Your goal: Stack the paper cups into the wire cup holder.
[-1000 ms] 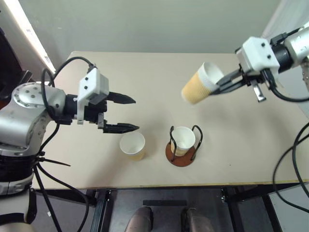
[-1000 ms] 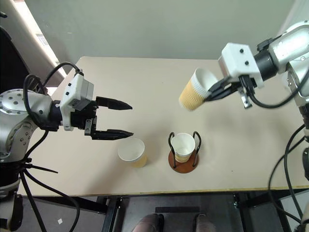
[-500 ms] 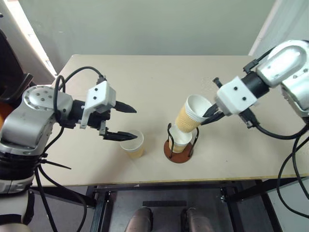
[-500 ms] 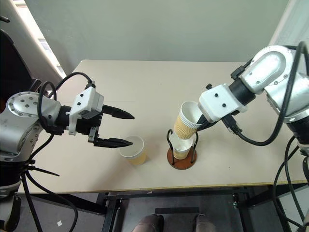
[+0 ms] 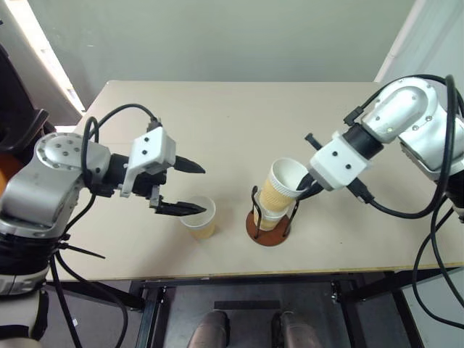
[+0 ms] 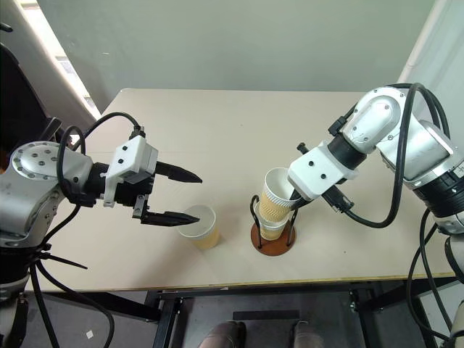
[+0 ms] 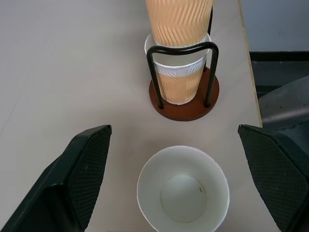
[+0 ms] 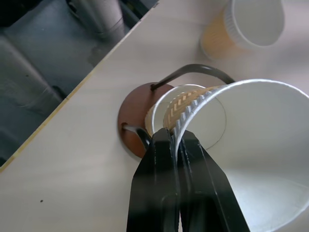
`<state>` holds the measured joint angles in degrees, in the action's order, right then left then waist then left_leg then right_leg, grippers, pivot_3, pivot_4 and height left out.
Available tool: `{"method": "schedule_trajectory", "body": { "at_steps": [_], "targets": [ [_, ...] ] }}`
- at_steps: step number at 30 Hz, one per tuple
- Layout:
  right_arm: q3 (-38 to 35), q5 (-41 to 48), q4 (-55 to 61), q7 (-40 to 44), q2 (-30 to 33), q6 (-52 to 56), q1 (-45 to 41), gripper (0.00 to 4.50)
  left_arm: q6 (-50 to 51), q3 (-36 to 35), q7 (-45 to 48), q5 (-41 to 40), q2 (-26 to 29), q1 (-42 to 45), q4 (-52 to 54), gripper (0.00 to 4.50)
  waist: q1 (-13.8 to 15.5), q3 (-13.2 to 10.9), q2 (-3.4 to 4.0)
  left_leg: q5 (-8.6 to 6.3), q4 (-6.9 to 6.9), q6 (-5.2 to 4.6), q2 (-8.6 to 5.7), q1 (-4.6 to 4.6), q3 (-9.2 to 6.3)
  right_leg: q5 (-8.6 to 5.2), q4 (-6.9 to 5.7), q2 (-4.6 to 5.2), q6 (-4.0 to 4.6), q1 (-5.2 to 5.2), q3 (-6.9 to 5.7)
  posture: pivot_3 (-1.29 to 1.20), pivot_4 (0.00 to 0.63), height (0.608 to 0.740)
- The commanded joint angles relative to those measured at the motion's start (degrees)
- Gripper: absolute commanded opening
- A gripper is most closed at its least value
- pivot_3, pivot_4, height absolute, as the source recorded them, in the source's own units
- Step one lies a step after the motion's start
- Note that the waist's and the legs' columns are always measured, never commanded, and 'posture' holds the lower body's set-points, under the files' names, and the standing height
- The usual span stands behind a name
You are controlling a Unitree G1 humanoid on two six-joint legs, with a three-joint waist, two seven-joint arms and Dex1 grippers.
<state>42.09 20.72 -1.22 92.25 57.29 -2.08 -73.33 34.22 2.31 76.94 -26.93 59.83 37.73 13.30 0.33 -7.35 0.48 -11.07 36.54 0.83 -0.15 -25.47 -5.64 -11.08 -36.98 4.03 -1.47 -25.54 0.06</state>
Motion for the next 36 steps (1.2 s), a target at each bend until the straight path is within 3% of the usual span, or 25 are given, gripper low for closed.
{"method": "schedule_trajectory", "body": {
  "at_steps": [1, 8, 10, 14, 17, 21, 27, 31, 36],
  "targets": [
    [-0.6, 0.4, 0.8, 0.3, 0.6, 0.4, -2.1, 1.29, -0.7, -0.2, -0.1, 1.3, 1.2, 0.4, 0.4, 4.50, 0.0, 0.0, 0.00, 0.00, 0.00, 0.00, 0.00, 0.00, 0.00, 0.00, 0.00, 0.00, 0.00, 0.00, 0.00, 0.00, 0.150, 0.740],
    [-9.5, -2.0, -1.6, 0.0, -0.9, 8.1, -0.6, 3.78, -7.3, 3.8, 4.6, 6.5, 0.6, 7.9, -9.2, 4.50, 0.2, 0.0, -0.01, 0.05, 0.04, 0.03, 0.00, 0.00, -0.04, 0.00, -0.05, 0.00, 0.01, 0.00, -0.01, 0.00, 0.150, 0.740],
    [-16.3, 2.2, -1.0, -6.1, -2.1, 15.5, 2.5, 4.49, -12.1, 7.5, 7.8, 10.5, -0.9, 13.2, -16.2, 4.50, 0.4, 0.1, -0.09, 0.04, 0.05, 0.01, -0.02, -0.01, -0.05, 0.01, -0.02, 0.02, 0.01, 0.01, 0.00, 0.00, 0.150, 0.740],
    [-26.4, 10.9, 6.8, -16.7, -5.7, 32.1, 9.8, 4.49, -19.5, 13.9, 14.6, 14.1, -4.1, 20.8, -26.5, 4.50, 0.4, 0.0, -0.08, 0.03, 0.08, 0.00, -0.07, -0.01, -0.03, 0.02, 0.02, 0.07, -0.01, 0.04, 0.02, 0.00, 0.150, 0.740],
    [-27.9, 10.3, 14.4, -19.1, -5.6, 34.3, 17.0, 4.49, -25.3, 22.5, 15.6, 13.5, -4.0, 24.0, -30.4, 4.50, 0.5, 0.1, -0.10, 0.00, 0.06, -0.03, -0.07, -0.06, -0.03, 0.03, 0.09, 0.10, -0.11, 0.05, -0.01, 0.00, 0.150, 0.740],
    [-29.4, 10.6, 18.4, -21.3, -6.3, 38.1, 20.5, 4.49, -31.4, 32.0, 15.6, 13.2, -5.1, 28.0, -35.0, 4.50, 0.5, 0.0, -0.08, -0.03, 0.29, -0.05, -0.06, -0.54, -0.04, 0.39, 0.13, 0.10, -0.87, -0.27, -0.03, 0.00, 0.150, 0.740],
    [-31.9, 11.1, 21.5, -23.6, -7.0, 41.7, 22.5, 4.49, -39.3, 39.2, 15.6, 15.5, -7.6, 31.1, -42.0, 4.50, 0.5, 0.1, -0.09, -0.06, 0.52, -0.16, -0.07, -0.58, -0.03, 0.46, 0.18, 0.10, -1.00, -0.20, -0.01, 0.00, 0.150, 0.740],
    [-33.6, 11.4, 23.2, -24.6, -6.4, 43.0, 24.1, 4.50, -40.9, 42.3, 15.6, 13.1, -7.1, 32.2, -42.8, 3.60, 0.5, 0.1, -0.09, -0.01, 0.57, -0.20, -0.09, -0.60, -0.03, 0.47, 0.18, 0.10, -1.00, -0.18, 0.01, 0.00, 0.150, 0.740],
    [-35.3, 10.8, 24.0, -25.7, -5.8, 43.5, 25.4, 4.50, -42.1, 44.9, 15.6, 11.4, -6.2, 32.7, -43.1, 1.71, 0.6, 0.1, -0.09, 0.02, 0.57, -0.20, -0.10, -0.60, -0.02, 0.48, 0.18, 0.10, -1.03, -0.18, 0.01, 0.00, 0.150, 0.740]
  ]
}}
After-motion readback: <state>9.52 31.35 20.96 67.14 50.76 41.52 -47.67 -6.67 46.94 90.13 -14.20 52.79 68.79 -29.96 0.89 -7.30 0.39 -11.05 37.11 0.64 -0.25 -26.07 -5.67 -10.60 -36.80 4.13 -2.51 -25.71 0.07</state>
